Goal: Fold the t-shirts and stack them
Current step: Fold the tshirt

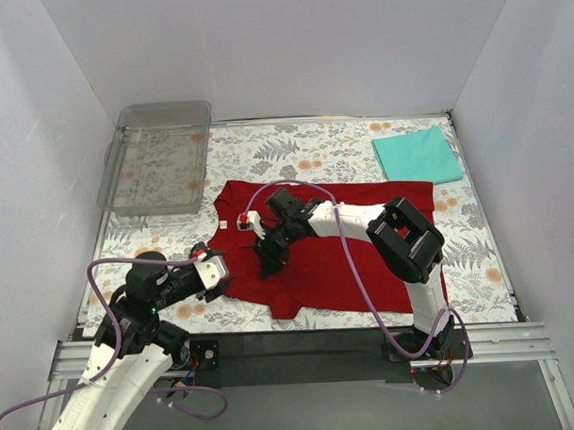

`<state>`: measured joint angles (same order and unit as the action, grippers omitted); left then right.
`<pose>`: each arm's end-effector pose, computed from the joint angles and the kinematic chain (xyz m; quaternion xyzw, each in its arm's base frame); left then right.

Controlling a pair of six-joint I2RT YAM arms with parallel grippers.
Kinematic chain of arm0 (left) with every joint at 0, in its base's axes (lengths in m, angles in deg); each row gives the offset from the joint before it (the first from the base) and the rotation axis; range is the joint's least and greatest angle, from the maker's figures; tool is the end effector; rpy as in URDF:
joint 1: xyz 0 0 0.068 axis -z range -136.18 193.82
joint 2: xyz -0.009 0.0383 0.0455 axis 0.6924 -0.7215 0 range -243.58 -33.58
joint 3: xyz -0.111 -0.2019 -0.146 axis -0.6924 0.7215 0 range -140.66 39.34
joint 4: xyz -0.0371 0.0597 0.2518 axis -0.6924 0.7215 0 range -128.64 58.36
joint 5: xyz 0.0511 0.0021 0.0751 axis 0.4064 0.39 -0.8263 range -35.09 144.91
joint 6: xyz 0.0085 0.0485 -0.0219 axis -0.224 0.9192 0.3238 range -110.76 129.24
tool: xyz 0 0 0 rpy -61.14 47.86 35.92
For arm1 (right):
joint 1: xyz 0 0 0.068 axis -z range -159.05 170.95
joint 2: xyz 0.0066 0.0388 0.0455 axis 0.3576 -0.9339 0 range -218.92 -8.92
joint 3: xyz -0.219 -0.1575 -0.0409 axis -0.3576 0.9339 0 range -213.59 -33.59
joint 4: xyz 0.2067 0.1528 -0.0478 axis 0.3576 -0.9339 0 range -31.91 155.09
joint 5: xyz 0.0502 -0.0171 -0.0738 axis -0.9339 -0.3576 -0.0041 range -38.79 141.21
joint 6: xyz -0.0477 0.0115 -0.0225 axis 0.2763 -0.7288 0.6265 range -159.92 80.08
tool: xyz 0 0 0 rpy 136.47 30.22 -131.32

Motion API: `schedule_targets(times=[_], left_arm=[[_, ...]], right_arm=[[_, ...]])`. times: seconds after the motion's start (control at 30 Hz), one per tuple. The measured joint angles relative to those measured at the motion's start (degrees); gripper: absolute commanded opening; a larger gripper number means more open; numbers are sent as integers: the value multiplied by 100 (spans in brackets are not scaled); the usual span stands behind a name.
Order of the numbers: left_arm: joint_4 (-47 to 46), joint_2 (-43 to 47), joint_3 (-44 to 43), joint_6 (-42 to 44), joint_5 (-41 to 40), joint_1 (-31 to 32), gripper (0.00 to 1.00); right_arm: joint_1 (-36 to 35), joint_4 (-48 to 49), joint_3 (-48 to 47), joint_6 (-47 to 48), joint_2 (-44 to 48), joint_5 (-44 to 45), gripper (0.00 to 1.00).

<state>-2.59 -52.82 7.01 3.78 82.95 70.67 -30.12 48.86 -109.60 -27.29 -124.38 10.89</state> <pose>0.0753 -0.0569 0.2733 0.2815 0.7700 -0.3431 0.4585 0.2446 0.3395 0.1589 -0.5597 0.7082 0.4021 0.1531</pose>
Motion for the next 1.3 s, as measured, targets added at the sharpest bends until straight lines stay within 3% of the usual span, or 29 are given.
schedule_targets(times=[0.63,0.73,0.9,1.13,1.3], left_arm=[[-2,-15,4,-11,85,0,54],[-2,-15,7,-9,98,0,54],[-2,-20,15,0,138,0,54],[0,-306,15,168,367,0,54],[0,-815,20,356,667,0,47]], right_arm=[[-125,-35,-133,2,-225,-15,39],[-136,-42,-146,11,-229,-13,30],[-136,-72,-146,70,-229,-15,1],[-20,-118,-144,131,-164,-437,1],[236,-142,-140,264,61,-1226,1]])
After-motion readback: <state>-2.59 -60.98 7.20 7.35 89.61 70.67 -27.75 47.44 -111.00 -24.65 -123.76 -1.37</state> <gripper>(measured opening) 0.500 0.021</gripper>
